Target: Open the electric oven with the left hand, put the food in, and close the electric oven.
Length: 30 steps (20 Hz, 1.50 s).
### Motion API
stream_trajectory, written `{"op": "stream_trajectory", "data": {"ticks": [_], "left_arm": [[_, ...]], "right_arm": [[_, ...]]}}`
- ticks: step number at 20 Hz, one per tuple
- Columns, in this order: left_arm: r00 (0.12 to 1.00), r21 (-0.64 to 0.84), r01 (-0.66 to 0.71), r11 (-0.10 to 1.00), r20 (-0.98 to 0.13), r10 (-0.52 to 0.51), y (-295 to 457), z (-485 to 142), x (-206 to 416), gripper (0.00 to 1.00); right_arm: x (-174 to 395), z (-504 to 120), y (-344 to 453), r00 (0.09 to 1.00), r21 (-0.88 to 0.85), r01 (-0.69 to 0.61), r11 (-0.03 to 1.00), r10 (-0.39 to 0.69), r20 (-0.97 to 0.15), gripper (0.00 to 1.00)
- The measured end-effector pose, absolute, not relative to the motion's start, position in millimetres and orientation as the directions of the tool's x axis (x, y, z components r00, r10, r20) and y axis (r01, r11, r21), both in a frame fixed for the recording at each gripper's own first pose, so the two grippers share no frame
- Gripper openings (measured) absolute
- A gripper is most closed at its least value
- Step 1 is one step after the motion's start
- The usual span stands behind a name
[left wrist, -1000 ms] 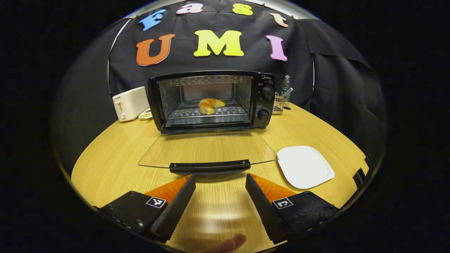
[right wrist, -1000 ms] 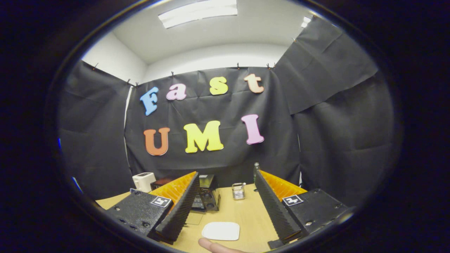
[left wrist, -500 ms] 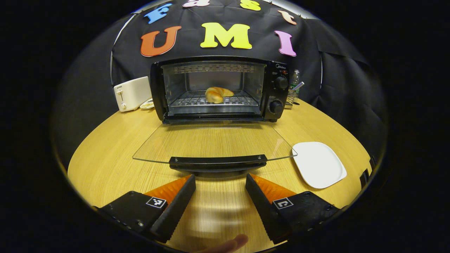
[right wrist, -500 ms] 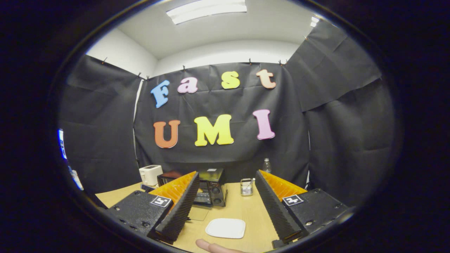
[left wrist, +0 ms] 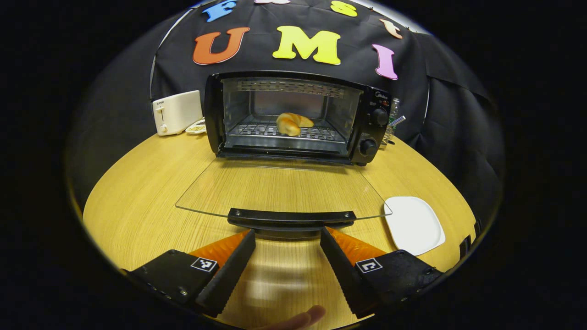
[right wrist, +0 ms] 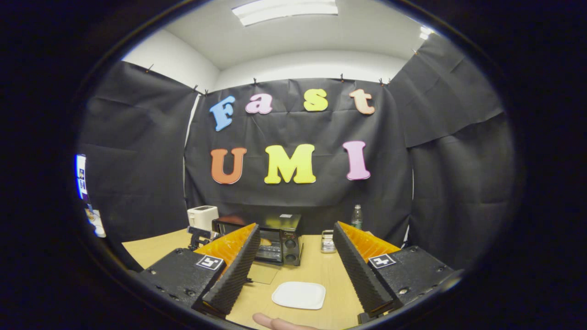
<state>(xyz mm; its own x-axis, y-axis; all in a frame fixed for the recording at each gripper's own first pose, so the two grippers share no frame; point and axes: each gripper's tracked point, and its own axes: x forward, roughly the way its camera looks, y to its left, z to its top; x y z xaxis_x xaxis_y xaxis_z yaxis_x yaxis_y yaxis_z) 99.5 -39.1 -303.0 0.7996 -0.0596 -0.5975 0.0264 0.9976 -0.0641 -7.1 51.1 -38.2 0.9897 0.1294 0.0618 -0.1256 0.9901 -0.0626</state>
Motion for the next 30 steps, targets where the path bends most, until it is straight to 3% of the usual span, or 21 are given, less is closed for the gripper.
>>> {"op": "stream_trajectory", "data": {"ticks": [18, 19, 20, 25, 30], "left_arm": [[0.821, -0.051, 0.025, 0.998, -0.569, -0.049, -33, -262, 108, 0.98], [0.825, -0.052, 0.024, 0.998, -0.562, -0.049, -33, -258, 109, 0.89], [0.831, -0.052, 0.023, 0.998, -0.554, -0.048, -33, -254, 112, 0.98], [0.821, -0.05, 0.022, 0.999, -0.569, -0.046, -32, -247, 113, 0.98], [0.878, -0.018, 0.048, 0.999, -0.476, -0.051, -36, -212, 136, 0.98]], "right_arm": [[2, -42, 41, 0.994, -0.069, -0.096, 0.993, 0.1, 0.053, 0.96], [2, -42, 39, 0.994, -0.067, -0.091, 0.994, 0.095, 0.053, 0.96], [3, -42, 38, 0.994, -0.067, -0.088, 0.994, 0.091, 0.053, 0.96], [3, -38, 31, 0.996, -0.081, -0.057, 0.995, 0.062, 0.057, 0.96], [2, -36, 28, 0.997, -0.086, -0.04, 0.995, 0.046, 0.067, 0.96]]}}
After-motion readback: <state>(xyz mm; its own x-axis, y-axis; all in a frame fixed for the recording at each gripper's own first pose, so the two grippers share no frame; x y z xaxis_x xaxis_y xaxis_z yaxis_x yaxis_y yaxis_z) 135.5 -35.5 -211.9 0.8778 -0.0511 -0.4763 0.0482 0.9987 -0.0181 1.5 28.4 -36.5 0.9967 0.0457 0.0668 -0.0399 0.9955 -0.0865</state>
